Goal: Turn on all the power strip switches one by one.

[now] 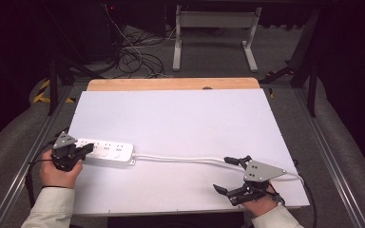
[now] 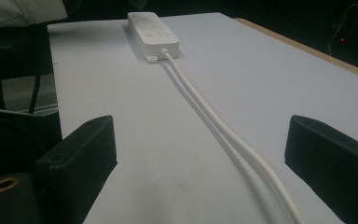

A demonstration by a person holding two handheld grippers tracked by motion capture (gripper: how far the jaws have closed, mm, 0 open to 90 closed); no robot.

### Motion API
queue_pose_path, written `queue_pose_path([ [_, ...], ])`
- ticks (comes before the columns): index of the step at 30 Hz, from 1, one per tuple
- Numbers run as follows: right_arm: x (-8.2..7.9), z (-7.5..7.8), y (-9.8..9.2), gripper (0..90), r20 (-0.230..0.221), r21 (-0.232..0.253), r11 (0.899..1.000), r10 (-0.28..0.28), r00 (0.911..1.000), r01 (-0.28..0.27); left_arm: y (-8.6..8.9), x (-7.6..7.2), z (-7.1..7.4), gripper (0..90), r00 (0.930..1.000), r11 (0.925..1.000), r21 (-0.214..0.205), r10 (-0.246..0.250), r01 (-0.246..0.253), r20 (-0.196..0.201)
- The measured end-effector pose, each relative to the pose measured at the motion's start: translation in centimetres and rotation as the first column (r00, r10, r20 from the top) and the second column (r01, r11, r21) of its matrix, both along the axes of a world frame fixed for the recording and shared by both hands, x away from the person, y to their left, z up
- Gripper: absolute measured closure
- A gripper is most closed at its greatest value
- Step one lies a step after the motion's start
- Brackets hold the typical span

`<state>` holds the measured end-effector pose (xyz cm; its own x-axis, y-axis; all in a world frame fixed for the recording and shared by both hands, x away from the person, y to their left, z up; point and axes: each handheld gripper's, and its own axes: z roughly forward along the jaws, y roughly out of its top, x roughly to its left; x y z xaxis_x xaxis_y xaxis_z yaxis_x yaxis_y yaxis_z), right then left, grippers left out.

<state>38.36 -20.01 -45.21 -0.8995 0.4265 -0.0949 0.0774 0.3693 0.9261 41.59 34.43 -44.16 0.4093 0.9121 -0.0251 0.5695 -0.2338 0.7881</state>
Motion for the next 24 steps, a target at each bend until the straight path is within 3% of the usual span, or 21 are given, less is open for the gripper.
queue_pose_path([
  [4,0.0,0.0,0.1,9.3,-0.001,-0.004,1.000,0.003,1.0000,-0.003,-0.5,-0.2,0.4,90.0,0.9995,0.9995,0.002,-0.031,0.031,0.002],
  [11,0.0,0.0,0.0,9.3,0.006,-0.002,1.000,0.006,1.0000,-0.006,-1.4,-0.1,0.1,90.0,0.9969,0.9965,-0.034,-0.077,0.076,-0.014],
  [17,-0.1,0.0,0.0,9.3,0.006,-0.003,1.000,0.009,0.9999,-0.009,-2.0,0.0,-0.7,90.0,0.9959,0.9956,-0.028,-0.090,0.089,-0.011],
  [24,-0.1,0.0,0.1,9.3,0.004,-0.005,1.000,0.010,0.9999,-0.010,-2.5,0.1,-1.4,90.0,0.9942,0.9952,-0.008,-0.098,0.098,-0.044],
])
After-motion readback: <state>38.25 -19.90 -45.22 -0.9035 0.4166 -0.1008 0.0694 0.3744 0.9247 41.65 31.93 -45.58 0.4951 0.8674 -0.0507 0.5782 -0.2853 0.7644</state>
